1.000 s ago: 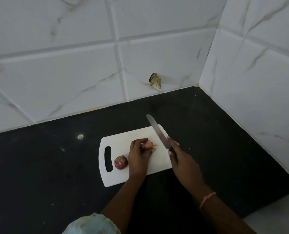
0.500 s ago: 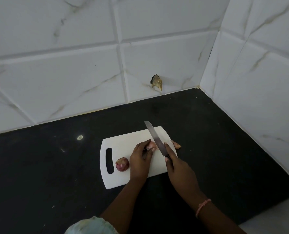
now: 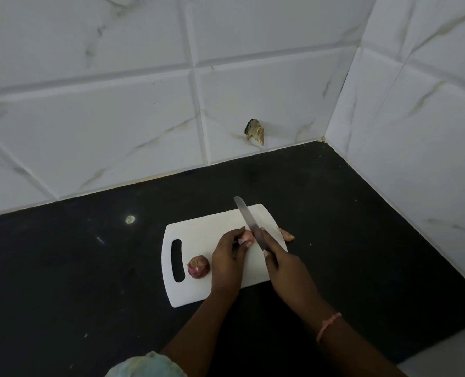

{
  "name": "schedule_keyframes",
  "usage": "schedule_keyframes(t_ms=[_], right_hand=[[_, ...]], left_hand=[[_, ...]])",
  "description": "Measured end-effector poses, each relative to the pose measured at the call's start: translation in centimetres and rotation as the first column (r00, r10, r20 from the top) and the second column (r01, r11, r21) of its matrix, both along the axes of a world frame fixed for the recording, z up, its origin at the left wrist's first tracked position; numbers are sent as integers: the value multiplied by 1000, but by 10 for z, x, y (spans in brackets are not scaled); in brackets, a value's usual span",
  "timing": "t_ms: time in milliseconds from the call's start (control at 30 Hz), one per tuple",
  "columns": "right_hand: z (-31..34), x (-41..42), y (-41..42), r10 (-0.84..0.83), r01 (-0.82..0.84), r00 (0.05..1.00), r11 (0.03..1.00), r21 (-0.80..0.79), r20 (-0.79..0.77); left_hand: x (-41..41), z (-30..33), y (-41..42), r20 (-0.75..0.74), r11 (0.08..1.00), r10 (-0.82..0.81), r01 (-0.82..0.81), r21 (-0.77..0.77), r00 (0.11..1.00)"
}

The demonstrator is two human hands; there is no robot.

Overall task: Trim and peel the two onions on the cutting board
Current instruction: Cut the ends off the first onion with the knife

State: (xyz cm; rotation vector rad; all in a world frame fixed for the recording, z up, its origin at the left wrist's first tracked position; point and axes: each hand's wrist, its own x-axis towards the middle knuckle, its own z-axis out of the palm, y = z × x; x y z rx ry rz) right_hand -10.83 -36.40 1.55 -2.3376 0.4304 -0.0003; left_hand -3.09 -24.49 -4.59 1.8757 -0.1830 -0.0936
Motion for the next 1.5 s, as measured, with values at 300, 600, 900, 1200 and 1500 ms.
schedule_keyframes(t_ms=[300,600,900,1200,1500], right_hand=[[0,6,-5,55,-60,997,996,-73,-61],[-7,3,-12,69,-71,996,997,-34,-53],[-17,-8,-10,29,-37,998,990,-137,-58],[-18,-11,-2,33,-47,998,956,-290,-52],[-19,-14,-2,46,-73,996,926,-370,-81]], left_hand=[[0,4,-3,-3,1000,-22,22,3,1000],[-3,1,-6,41,1000,-1,2,-27,999],[-1,-5,-4,4,999,17,-17,47,1000],[-3,-1,-4,49,998,-11,7,69,999],[-4,3,-6,115,995,-7,-5,100,993]])
